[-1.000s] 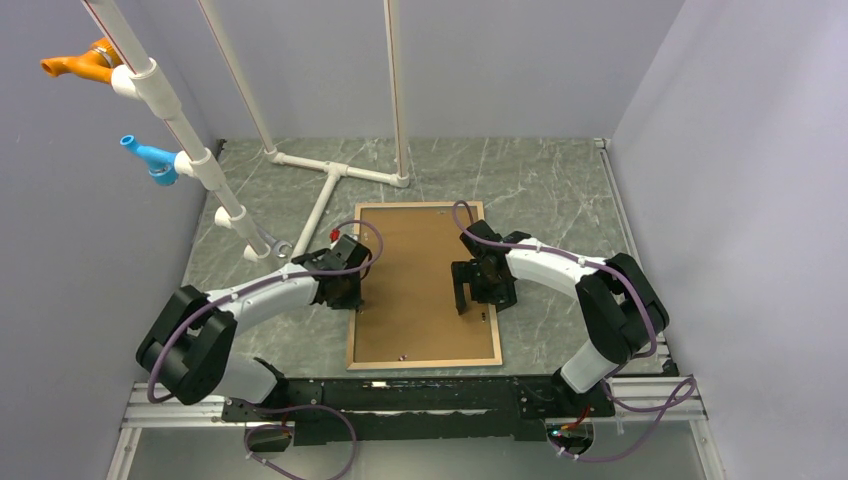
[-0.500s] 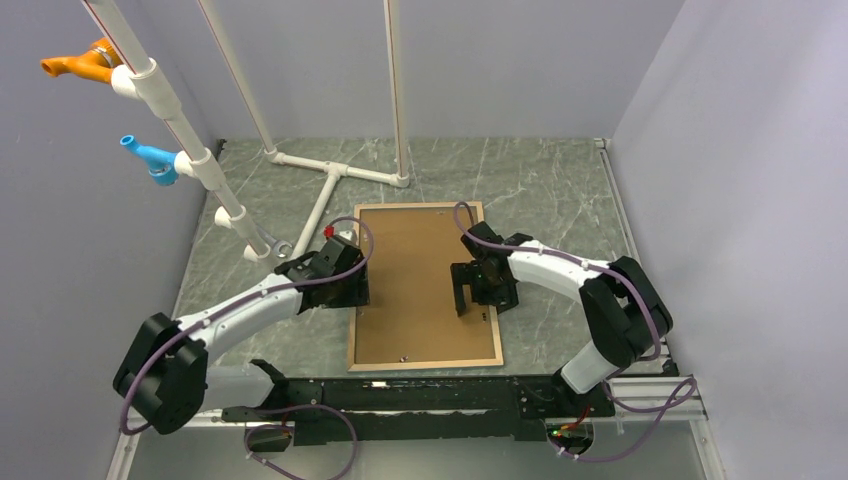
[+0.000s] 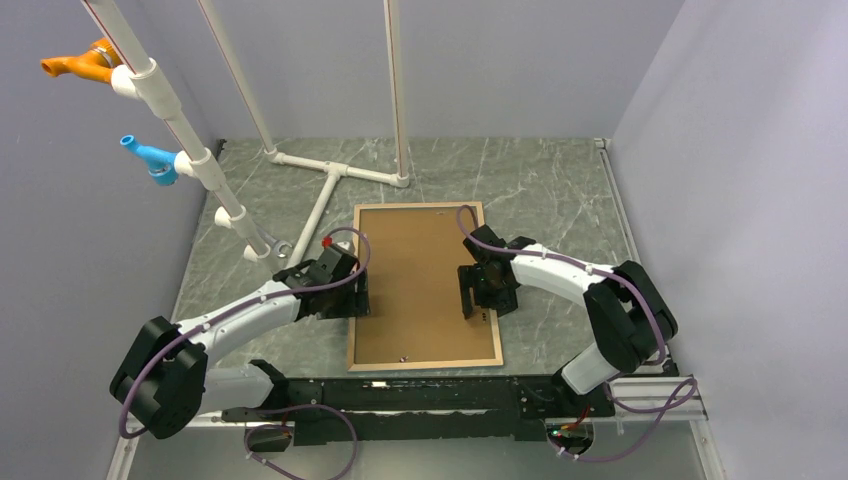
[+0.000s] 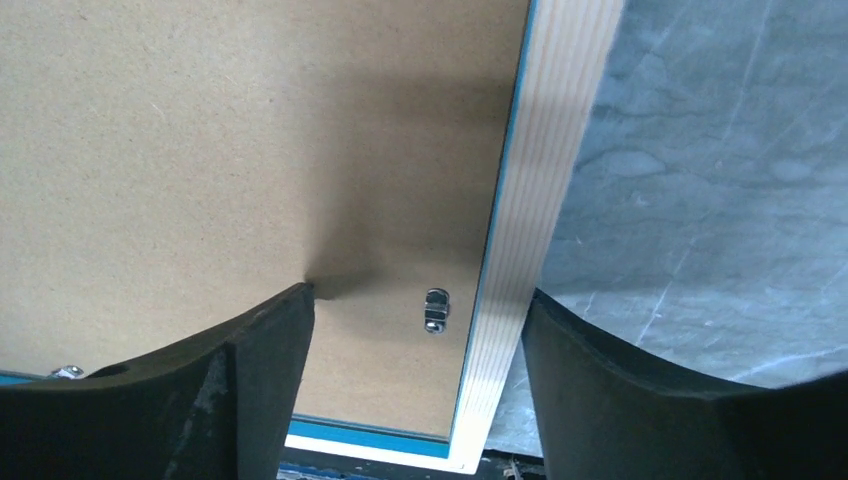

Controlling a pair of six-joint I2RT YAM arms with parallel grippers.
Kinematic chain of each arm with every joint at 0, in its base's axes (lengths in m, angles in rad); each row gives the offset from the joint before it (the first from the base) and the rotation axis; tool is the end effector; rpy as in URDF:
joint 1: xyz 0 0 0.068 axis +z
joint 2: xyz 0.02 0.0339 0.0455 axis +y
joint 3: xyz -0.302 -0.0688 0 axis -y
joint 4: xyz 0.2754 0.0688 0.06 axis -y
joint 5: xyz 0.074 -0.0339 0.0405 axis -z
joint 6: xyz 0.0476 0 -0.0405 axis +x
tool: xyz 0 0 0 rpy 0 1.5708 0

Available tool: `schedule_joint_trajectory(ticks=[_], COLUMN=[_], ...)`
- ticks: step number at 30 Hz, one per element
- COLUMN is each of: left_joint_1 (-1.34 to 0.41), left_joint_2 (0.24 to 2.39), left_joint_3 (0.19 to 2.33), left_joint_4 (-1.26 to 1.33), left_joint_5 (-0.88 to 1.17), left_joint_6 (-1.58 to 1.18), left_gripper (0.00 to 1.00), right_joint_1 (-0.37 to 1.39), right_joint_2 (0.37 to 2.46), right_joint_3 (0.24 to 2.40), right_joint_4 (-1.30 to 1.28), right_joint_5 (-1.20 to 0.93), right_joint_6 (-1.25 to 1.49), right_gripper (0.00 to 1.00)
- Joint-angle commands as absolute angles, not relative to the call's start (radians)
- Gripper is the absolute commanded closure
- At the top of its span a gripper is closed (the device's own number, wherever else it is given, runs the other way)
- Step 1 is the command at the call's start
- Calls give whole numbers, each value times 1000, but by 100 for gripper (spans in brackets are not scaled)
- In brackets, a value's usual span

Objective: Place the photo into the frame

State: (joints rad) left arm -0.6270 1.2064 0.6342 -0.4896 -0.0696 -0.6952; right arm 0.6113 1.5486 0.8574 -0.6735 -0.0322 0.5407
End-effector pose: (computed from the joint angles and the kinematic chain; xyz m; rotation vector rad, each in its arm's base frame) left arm 0.1927 -0.1355 0.1909 -0.1155 2.6737 -0.3539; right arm 0.2355 0.1669 0.1671 -0.1101 2.9771 0.2080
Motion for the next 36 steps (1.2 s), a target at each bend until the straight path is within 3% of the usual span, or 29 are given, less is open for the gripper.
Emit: schedule_joint_trajectory(ticks=[1,6,17,27,36], left_joint_1=[-625,-626,-626,-617,-501], left_joint_2=[1187,1193,1197,1185,1151], left_joint_3=[613,611,620,630,618], left_joint_4=[-456,-461,-484,-514,-455], left_joint_5=[-46,-56,-79,-107,10], left_joint_6=[-713,-712,-707,-692,-636], left_gripper=[27,27,27,26,24], right_joint_1=[617,616,630,626,510], right_joint_2=[1503,1500,1500,1430,1352], right_joint_3=[859,867,895,916,921], right_joint_4=[-710,-731,-768,-774,-716], right_joint_5=[-3,39,88,85,-65], right_joint_6=[555,552,545,559,534], right_gripper=[34,67,100,97,36])
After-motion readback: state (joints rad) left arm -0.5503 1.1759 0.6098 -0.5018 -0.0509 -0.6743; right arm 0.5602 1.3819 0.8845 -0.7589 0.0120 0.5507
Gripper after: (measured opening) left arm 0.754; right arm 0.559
